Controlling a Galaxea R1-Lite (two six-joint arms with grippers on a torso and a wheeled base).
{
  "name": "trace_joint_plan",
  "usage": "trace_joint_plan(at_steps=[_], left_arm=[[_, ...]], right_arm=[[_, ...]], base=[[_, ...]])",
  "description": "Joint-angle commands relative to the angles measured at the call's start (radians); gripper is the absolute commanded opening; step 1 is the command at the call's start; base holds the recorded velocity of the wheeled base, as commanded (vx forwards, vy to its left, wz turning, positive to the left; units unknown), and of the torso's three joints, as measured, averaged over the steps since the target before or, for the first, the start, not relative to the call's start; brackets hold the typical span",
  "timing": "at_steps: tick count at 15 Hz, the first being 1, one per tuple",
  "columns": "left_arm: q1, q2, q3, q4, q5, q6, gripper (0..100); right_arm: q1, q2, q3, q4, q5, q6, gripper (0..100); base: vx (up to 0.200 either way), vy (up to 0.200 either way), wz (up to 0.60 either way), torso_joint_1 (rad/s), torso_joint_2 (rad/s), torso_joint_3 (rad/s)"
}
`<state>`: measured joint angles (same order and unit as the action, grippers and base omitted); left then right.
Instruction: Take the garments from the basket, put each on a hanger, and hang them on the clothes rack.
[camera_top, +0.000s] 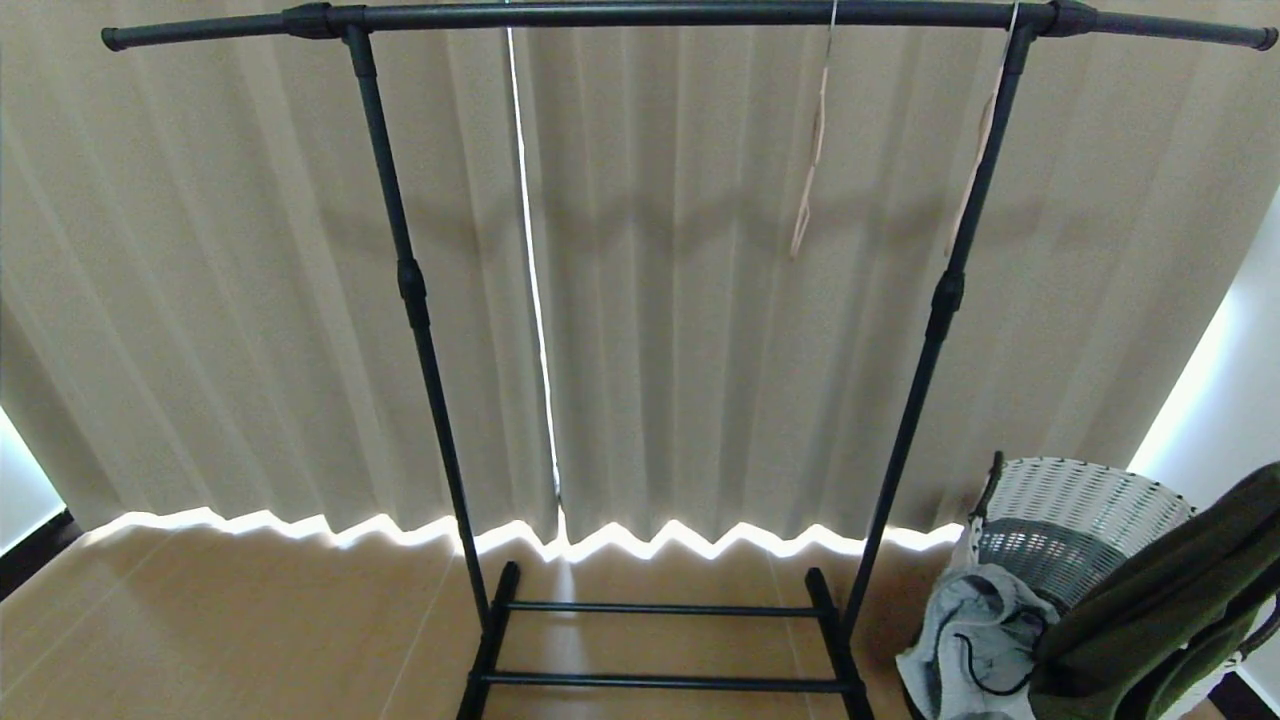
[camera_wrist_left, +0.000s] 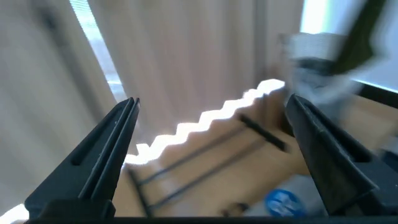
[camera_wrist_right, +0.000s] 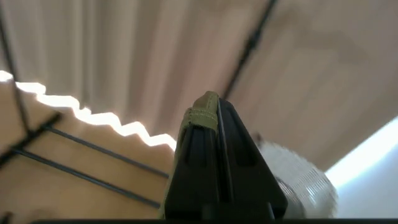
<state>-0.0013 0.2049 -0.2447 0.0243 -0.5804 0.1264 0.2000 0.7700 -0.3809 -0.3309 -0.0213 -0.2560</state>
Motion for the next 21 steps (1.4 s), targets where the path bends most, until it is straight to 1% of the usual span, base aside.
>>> trace_joint_plan(at_steps=[1, 2, 3, 4, 5, 6, 7, 8, 9, 10, 11, 12, 14, 15, 16, 17, 18, 19, 20, 21], left_arm=[[-0.036, 0.334, -0.171, -0.001, -0.174, 0.002, 100], [-0.078, 0.426, -0.220, -0.001, -0.196, 0.004, 100], [-0.141, 0.519, -0.280, -0.001, -0.196, 0.006, 100], [-0.175, 0.587, -0.334, -0.001, -0.194, 0.006, 100], [-0.226, 0.685, -0.404, -0.001, -0.190, 0.006, 100], [-0.281, 0.757, -0.464, -0.006, -0.157, 0.006, 100], [-0.359, 0.834, -0.507, -0.018, -0.082, 0.002, 100], [-0.459, 0.918, -0.538, -0.063, 0.027, -0.002, 100], [-0.552, 0.995, -0.545, -0.129, 0.117, -0.005, 100], [-0.625, 1.053, -0.545, -0.198, 0.180, -0.011, 100], [-0.727, 1.137, -0.547, -0.282, 0.249, -0.025, 100], [-0.807, 1.202, -0.548, -0.334, 0.300, -0.047, 100], [-0.934, 1.337, -0.558, -0.431, 0.409, -0.100, 100], [-0.985, 1.415, -0.579, -0.477, 0.467, -0.126, 100], [-1.008, 1.459, -0.597, -0.497, 0.499, -0.140, 100], [-1.053, 1.556, -0.673, -0.515, 0.544, -0.168, 100], [-1.076, 1.610, -0.740, -0.515, 0.548, -0.180, 100], [-1.085, 1.633, -0.771, -0.515, 0.550, -0.183, 100], [-1.100, 1.687, -0.844, -0.515, 0.550, -0.189, 100], [-1.106, 1.756, -0.926, -0.515, 0.565, -0.194, 100]], right_arm=[[0.081, 0.107, -0.108, 0.006, 0.012, 0.029, 0], [0.114, 0.144, -0.158, 0.007, 0.014, 0.053, 0], [0.134, 0.189, -0.210, 0.009, 0.014, 0.086, 0], [0.144, 0.216, -0.242, 0.009, 0.014, 0.107, 0], [0.144, 0.216, -0.242, 0.009, 0.014, 0.107, 0], [0.164, 0.264, -0.283, 0.006, 0.015, 0.115, 0], [0.164, 0.267, -0.286, 0.004, 0.015, 0.115, 0], [0.164, 0.265, -0.288, 0.004, 0.015, 0.116, 0], [0.164, 0.264, -0.291, 0.003, 0.015, 0.116, 0], [0.164, 0.265, -0.296, 0.004, 0.017, 0.121, 0], [0.164, 0.269, -0.296, 0.003, 0.017, 0.135, 0], [0.164, 0.273, -0.293, 0.003, 0.023, 0.147, 0], [0.164, 0.273, -0.297, -0.002, 0.080, 0.173, 0], [0.164, 0.273, -0.309, 0.000, 0.103, 0.178, 0], [0.164, 0.273, -0.316, 0.000, 0.110, 0.182, 0], [0.164, 0.281, -0.317, -0.007, 0.130, 0.198, 0], [0.165, 0.282, -0.320, -0.007, 0.155, 0.224, 0], [0.167, 0.284, -0.323, -0.007, 0.167, 0.239, 0], [0.167, 0.288, -0.328, -0.008, 0.196, 0.268, 0], [0.173, 0.290, -0.329, -0.008, 0.211, 0.274, 0]], base=[[0.000, 0.000, 0.00, 0.000, 0.00, 0.000], [0.000, 0.000, 0.00, 0.000, 0.00, 0.000], [0.000, 0.000, 0.00, 0.000, 0.00, 0.000], [0.000, 0.000, 0.00, 0.000, 0.00, 0.000], [0.000, 0.000, 0.00, 0.000, 0.00, 0.000], [0.000, 0.000, 0.00, 0.000, 0.00, 0.000], [0.000, 0.000, 0.00, 0.000, 0.00, 0.000], [0.000, 0.000, 0.00, 0.000, 0.00, 0.000], [0.000, 0.000, 0.00, 0.000, 0.00, 0.000], [0.000, 0.000, 0.00, 0.000, 0.00, 0.000], [0.000, 0.000, 0.00, 0.000, 0.00, 0.000], [0.000, 0.000, 0.00, 0.000, 0.00, 0.000], [0.000, 0.000, 0.00, 0.000, 0.00, 0.000], [0.000, 0.000, 0.00, 0.000, 0.00, 0.000], [0.000, 0.000, 0.00, 0.000, 0.00, 0.000], [0.000, 0.000, 0.00, 0.000, 0.00, 0.000], [0.000, 0.000, 0.00, 0.000, 0.00, 0.000], [0.000, 0.000, 0.00, 0.000, 0.00, 0.000], [0.000, 0.000, 0.00, 0.000, 0.00, 0.000], [0.000, 0.000, 0.00, 0.000, 0.00, 0.000]])
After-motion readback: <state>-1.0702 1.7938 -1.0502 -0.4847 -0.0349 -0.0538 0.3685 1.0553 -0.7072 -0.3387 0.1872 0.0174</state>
